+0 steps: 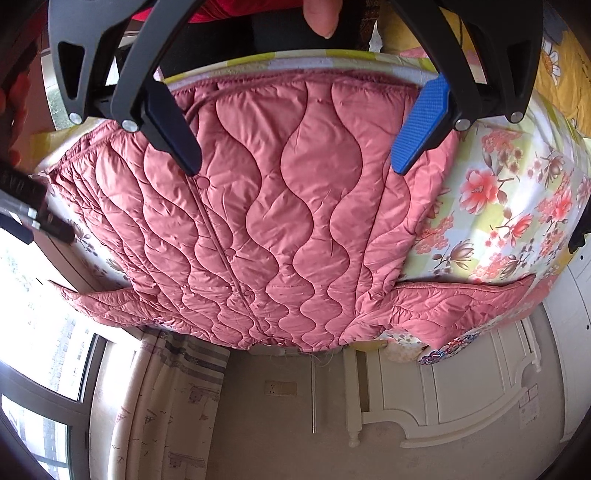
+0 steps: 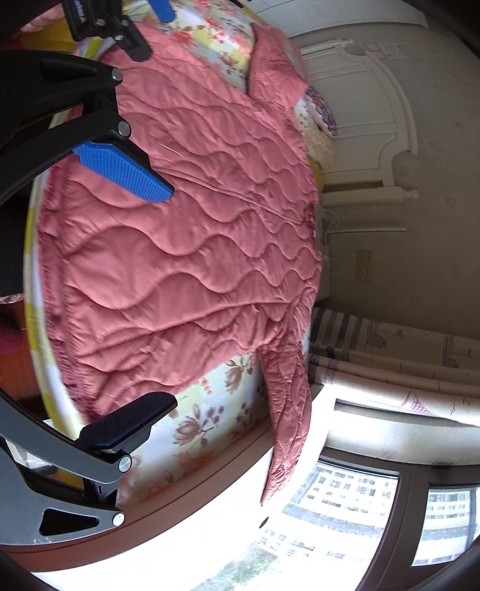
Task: Fold large clothes
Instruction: 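Grasp the coat sleeve with the right gripper and lift it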
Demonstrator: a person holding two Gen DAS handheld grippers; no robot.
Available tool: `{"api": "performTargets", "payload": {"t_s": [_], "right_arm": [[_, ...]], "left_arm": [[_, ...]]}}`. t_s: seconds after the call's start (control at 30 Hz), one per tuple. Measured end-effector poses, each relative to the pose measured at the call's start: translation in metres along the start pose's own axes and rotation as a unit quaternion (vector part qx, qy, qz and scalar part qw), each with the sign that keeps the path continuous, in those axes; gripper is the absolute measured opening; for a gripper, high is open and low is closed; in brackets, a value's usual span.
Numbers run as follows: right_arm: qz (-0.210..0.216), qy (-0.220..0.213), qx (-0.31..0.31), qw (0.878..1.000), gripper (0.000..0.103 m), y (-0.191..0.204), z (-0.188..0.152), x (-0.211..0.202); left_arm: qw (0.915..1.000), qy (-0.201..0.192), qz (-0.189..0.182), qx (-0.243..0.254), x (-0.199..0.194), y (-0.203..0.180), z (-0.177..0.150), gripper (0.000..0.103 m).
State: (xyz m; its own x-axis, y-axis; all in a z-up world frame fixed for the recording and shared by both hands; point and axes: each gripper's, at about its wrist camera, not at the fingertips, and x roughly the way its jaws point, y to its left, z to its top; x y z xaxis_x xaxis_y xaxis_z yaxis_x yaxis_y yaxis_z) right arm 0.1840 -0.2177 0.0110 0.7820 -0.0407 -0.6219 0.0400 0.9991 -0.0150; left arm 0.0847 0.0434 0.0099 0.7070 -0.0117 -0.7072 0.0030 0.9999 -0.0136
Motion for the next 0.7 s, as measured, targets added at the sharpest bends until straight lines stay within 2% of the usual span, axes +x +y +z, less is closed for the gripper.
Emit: {"api": "performTargets", "payload": {"t_s": [0.13, 0.27, 0.37, 0.43, 0.47, 0.57, 0.7], "right_arm": [[0.003, -0.004, 0.007, 1.0, 0.099, -0.023, 0.02, 0.021], [0.032, 0.0, 0.047, 0.998, 0.099, -0.062, 0.041, 0.051], [0.085, 0.009, 0.102, 0.991, 0.099, -0.097, 0.054, 0.075], [0.129, 0.008, 0.155, 0.979, 0.099, -0.127, 0.063, 0.095], [0.134, 0.008, 0.171, 0.976, 0.099, -0.136, 0.065, 0.101], [0.125, 0.019, 0.204, 0.971, 0.099, -0.161, 0.074, 0.127], [0.074, 0.034, 0.203, 0.976, 0.097, -0.18, 0.089, 0.16]], "left_arm": [[0.9999, 0.011, -0.001, 0.001, 0.009, -0.001, 0.005, 0.101], [0.9999, 0.015, 0.002, 0.002, 0.017, 0.0, 0.01, 0.101], [0.9998, 0.018, 0.005, 0.004, 0.023, -0.001, 0.015, 0.101], [0.9998, 0.017, 0.01, 0.005, 0.027, -0.001, 0.018, 0.101], [0.9997, 0.017, 0.014, 0.006, 0.03, -0.001, 0.021, 0.101], [0.9997, 0.022, 0.014, 0.003, 0.038, 0.0, 0.026, 0.101], [0.9994, 0.027, 0.02, 0.001, 0.05, 0.001, 0.033, 0.101]]}}
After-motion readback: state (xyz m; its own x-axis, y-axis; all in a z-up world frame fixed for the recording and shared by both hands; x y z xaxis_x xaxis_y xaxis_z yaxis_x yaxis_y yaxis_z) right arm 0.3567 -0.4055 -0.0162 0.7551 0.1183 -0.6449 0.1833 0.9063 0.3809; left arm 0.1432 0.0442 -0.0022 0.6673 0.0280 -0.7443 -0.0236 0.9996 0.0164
